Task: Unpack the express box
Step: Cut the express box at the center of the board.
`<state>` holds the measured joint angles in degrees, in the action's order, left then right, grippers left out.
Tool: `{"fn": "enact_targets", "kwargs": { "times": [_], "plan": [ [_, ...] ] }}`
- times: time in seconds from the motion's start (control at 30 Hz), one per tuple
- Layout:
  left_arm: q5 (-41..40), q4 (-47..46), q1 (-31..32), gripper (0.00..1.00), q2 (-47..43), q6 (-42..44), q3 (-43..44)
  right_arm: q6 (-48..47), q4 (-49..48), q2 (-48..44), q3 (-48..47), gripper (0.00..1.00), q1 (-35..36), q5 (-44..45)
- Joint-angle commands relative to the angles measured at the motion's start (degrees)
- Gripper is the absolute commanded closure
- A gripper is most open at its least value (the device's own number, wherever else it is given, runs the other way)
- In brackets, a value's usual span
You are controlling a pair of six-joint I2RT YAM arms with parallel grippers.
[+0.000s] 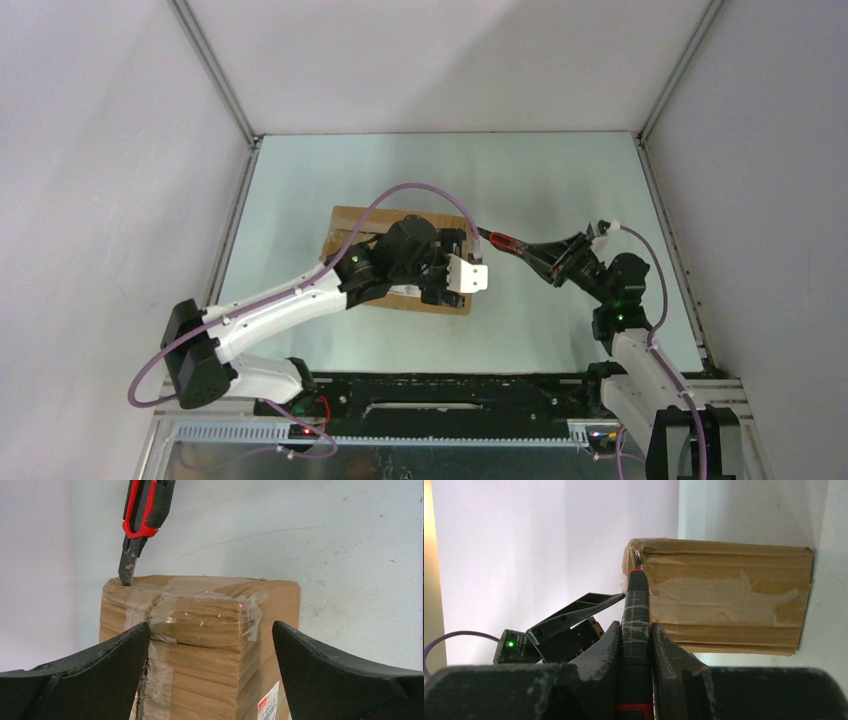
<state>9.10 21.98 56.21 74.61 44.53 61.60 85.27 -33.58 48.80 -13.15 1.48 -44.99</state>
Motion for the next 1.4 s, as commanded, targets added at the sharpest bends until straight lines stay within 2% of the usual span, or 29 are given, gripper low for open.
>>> {"fn": "enact_targets", "kwargs": {
  "times": [0.0,0.27,0.6,0.77,0.97,1.2,1.33,1.37],
  "plan": [
    [0.7,-2.9,0.1,0.03,1.1,1.4,-0.8,0.4,-6.6,1.2,-1.0,1.0,3.8,-8.2],
    [0.2,-4.2,-0.4,0.03,2.3,2.9,0.1,-1.7,-3.9,-0.3,-0.5,1.0,8.3,-10.6],
    [-0.3,-4.6,-1.0,0.03,1.9,3.7,0.3,-3.3,4.2,-8.7,0.2,1.0,6.9,-14.9],
    [0.6,-4.1,-0.8,0.03,0.1,2.0,1.4,-2.7,1.2,-5.9,1.9,1.0,6.8,-14.8],
    [1.2,1.4,0.2,0.02,-3.6,-1.4,2.9,-3.1,1.5,-4.2,2.0,1.0,4.1,-14.1],
    [1.2,3.7,-0.1,0.0,-8.7,-8.3,6.2,-6.0,6.3,-5.5,-0.6,1.0,2.2,-15.3],
    [-6.5,7.0,-1.6,0.0,-4.6,-20.9,16.0,-7.1,7.9,-6.6,-1.0,1.0,1.1,-16.8],
    [-11.9,9.4,-2.5,0.0,-2.4,-24.5,19.5,-6.8,7.9,-7.2,-1.0,1.0,0.7,-17.3]
  ]
}}
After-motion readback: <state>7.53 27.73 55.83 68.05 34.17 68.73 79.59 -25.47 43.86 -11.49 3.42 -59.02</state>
